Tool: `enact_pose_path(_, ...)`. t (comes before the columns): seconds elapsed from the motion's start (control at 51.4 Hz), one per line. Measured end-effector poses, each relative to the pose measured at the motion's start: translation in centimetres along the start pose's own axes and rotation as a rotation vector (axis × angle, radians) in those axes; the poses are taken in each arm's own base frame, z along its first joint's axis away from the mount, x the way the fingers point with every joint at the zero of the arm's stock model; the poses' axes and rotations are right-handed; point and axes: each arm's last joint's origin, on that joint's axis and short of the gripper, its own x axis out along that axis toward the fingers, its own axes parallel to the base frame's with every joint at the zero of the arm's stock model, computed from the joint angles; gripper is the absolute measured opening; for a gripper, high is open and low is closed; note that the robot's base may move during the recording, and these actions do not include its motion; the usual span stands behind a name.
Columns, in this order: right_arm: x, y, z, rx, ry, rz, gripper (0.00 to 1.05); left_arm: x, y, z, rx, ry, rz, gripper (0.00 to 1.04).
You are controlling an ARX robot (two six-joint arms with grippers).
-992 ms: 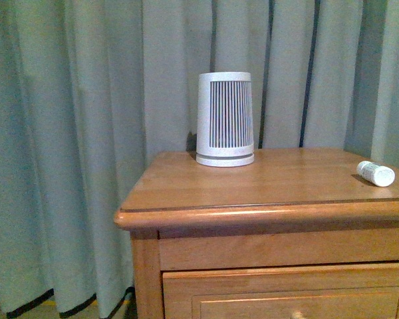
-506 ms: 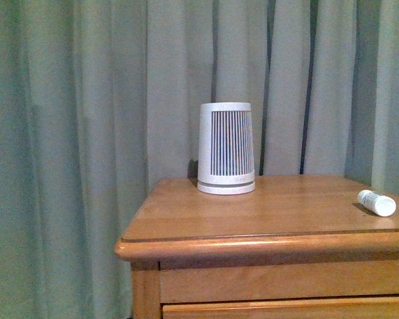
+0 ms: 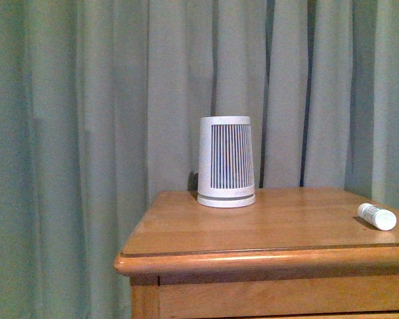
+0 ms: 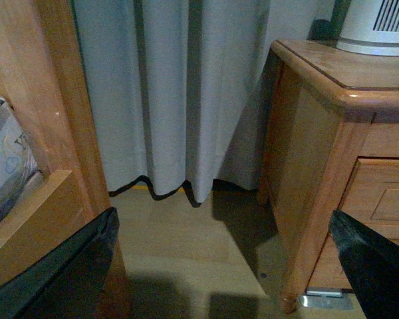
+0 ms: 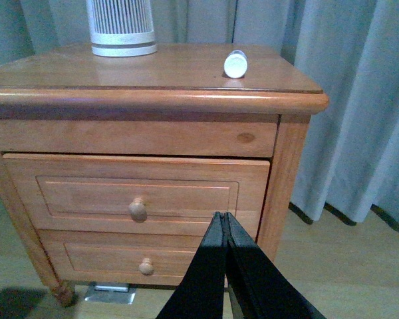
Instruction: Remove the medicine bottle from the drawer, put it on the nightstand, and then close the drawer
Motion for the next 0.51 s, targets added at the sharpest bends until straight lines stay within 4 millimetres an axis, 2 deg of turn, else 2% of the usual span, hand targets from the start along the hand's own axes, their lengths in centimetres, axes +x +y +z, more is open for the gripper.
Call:
enact_pose_path(0.253,0.0,0.0,0.0,-0.001,0.0,0.0,0.04,0.0,0.0,0.0,0.0,0.0,0.0,0.98)
enact_pose_path(0.506,0.0,0.0,0.0,0.0,0.0,0.0,0.43,0.0,0.0,0.0,0.0,0.0,0.0,0.98)
